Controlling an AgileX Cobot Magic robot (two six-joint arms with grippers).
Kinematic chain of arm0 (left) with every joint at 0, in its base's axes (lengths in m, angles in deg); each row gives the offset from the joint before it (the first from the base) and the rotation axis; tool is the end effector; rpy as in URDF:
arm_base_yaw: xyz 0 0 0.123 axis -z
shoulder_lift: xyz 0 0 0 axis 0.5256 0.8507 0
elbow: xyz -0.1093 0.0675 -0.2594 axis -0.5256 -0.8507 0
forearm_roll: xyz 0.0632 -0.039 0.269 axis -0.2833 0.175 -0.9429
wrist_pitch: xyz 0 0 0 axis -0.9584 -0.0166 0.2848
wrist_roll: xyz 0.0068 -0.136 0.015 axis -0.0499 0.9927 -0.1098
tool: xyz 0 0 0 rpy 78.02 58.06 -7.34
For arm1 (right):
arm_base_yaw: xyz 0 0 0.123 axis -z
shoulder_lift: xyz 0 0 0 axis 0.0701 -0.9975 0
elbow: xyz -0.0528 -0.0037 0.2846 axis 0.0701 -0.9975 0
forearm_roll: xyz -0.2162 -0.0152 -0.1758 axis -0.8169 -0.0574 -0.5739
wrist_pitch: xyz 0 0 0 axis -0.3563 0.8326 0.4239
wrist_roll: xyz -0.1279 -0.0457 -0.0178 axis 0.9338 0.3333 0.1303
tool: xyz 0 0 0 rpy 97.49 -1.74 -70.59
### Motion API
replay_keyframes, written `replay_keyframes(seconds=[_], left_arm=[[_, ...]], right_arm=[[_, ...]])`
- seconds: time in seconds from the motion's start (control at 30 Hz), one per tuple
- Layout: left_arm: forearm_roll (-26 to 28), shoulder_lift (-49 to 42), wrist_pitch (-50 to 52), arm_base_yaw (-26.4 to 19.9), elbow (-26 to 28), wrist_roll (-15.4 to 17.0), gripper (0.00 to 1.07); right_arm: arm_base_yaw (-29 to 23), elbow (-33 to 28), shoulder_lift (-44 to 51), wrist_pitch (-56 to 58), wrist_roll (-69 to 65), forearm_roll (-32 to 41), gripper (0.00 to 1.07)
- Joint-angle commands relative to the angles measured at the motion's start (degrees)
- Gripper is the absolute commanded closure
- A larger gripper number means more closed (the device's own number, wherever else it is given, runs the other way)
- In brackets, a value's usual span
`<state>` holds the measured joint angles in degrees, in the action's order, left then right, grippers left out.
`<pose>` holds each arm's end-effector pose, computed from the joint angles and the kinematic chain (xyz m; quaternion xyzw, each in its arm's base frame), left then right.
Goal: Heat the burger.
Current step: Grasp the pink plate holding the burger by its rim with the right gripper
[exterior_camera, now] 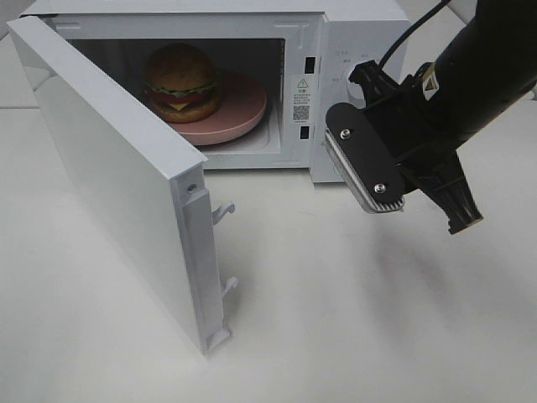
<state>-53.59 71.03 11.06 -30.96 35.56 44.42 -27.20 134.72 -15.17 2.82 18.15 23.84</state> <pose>0.0512 -0.0117 0.2745 0.0352 0.8506 -0.0324 0.5236 0.3073 0.1748 0.1924 -0.8225 0.5013 -0.1553 0.2192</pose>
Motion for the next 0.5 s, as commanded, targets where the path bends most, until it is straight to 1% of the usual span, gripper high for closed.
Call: replay_keyframes(seconds=[0.03,0.07,0.1,0.13,0.17,0.2,0.37,0.4,0.5], left_arm=[[0.1,-0.3,0.7,-0.2,-0.2,0.3,0.06],[0.1,-0.3,0.7,-0.2,-0.2,0.3,0.06],[0.1,-0.3,0.7,-0.2,-0.2,0.3,0.06],[0.1,-0.3,0.7,-0.2,-0.2,0.3,0.06],[0.1,-0.3,0.7,-0.2,-0.2,0.3,0.06],[0.1,-0.3,0.7,-0.2,-0.2,0.3,0.06],[0.1,-0.3,0.7,-0.2,-0.2,0.3,0.06],[0.1,-0.3,0.7,-0.2,-0.2,0.3,0.06],[0.1,-0.3,0.7,-0.2,-0.2,0.3,0.06]], right_arm=[[-1.4,0.4,0.5,-1.5,-2.2,-0.2,0.38],[-1.4,0.4,0.5,-1.5,-2.2,-0.2,0.38],[-1.8,0.6,0.1,-1.6,-3.9,-0.1,0.23],[-1.8,0.9,-0.3,-1.9,-5.0,0.0,0.16],[-1.8,0.9,-0.3,-1.9,-5.0,0.0,0.16],[-1.8,1.9,-1.0,-2.6,-7.6,0.0,0.09],[-1.8,4.8,-3.0,-3.0,-9.0,0.0,0.09],[-2.3,6.2,-4.0,-3.2,-8.5,-0.1,0.10],[-3.4,8.1,-5.4,-4.5,-8.5,-0.2,0.11]])
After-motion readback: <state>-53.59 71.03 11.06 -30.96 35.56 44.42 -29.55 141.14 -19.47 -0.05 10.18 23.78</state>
